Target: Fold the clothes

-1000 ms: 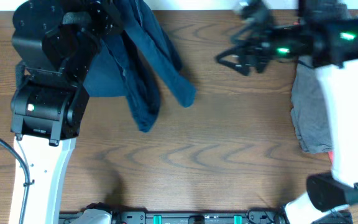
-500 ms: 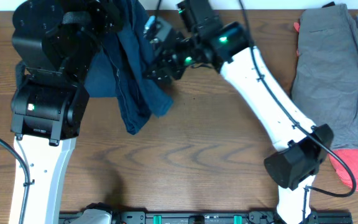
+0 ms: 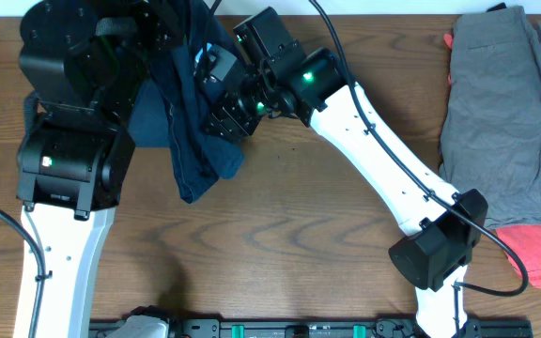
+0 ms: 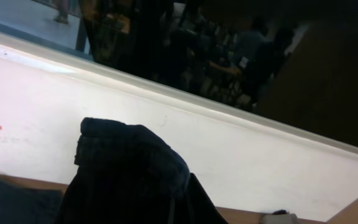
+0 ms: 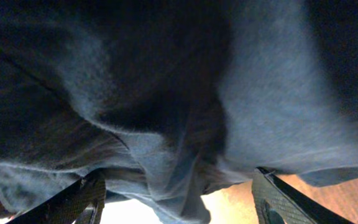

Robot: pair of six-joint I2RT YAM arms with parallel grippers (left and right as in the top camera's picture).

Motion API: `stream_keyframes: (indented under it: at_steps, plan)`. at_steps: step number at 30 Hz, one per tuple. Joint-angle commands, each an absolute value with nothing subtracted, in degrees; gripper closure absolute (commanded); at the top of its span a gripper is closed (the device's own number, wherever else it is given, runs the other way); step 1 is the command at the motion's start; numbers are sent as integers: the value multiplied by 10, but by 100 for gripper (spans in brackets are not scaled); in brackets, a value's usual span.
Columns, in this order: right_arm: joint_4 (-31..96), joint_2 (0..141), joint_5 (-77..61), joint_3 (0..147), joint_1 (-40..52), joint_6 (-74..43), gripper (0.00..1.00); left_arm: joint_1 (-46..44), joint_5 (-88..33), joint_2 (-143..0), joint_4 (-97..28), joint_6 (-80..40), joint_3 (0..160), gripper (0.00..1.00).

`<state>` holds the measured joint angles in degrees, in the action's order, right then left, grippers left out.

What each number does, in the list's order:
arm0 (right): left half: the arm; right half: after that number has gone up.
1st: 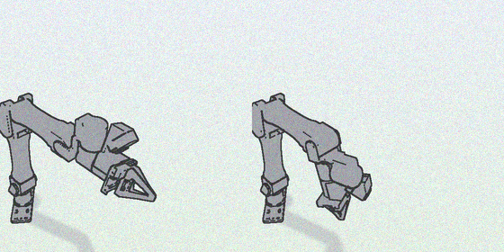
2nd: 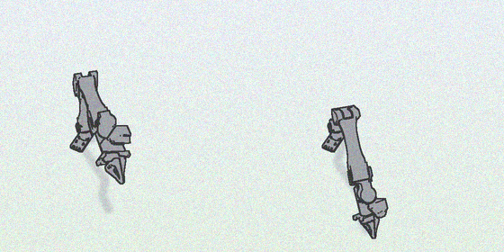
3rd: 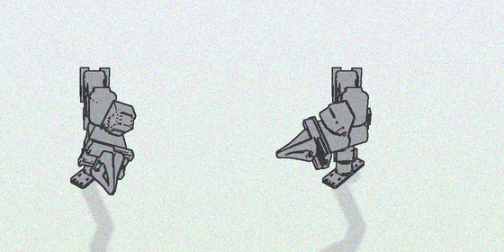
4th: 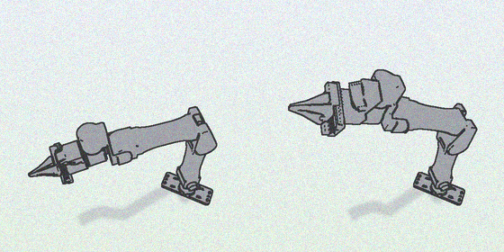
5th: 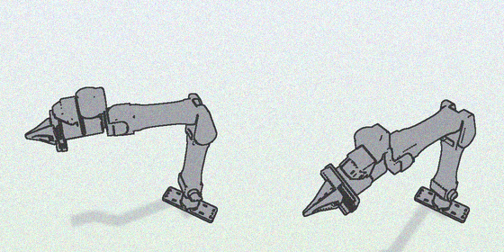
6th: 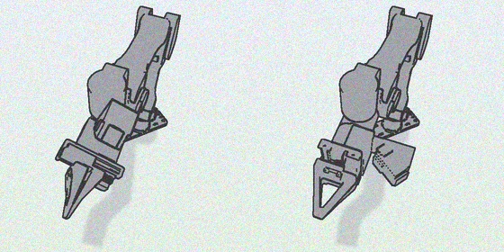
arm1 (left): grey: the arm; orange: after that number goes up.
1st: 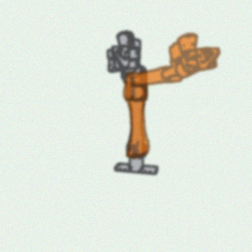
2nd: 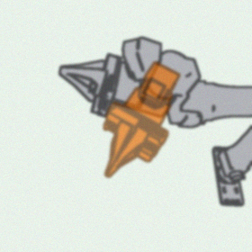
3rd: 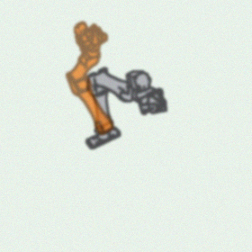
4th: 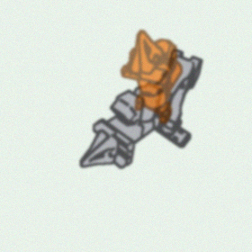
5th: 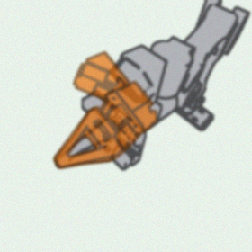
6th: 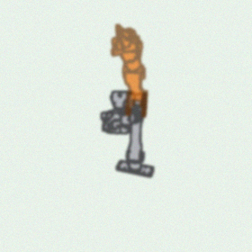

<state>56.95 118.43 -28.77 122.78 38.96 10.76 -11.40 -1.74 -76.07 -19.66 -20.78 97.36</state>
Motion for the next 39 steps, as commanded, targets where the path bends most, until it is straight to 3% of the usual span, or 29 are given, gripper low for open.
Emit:
stream_keyframes:
  at_steps: [1,18,23,31,39]
  plan:
    - [577,1188,-320,1229,390,101,26,-112,3,-756,-196,-202,984,94]
    - [621,1187,-339,1229,402,103,18,-112,18,-756,-214,-191,984,94]
    - [590,1202,-275,1229,423,65,19,-112,20,-756,-213,-192,984,94]
    - [525,1252,-110,1229,462,-88,27,-112,23,-755,-221,-191,984,94]
    - [519,1267,-50,1218,463,-123,40,-112,41,-755,-222,-191,984,94]
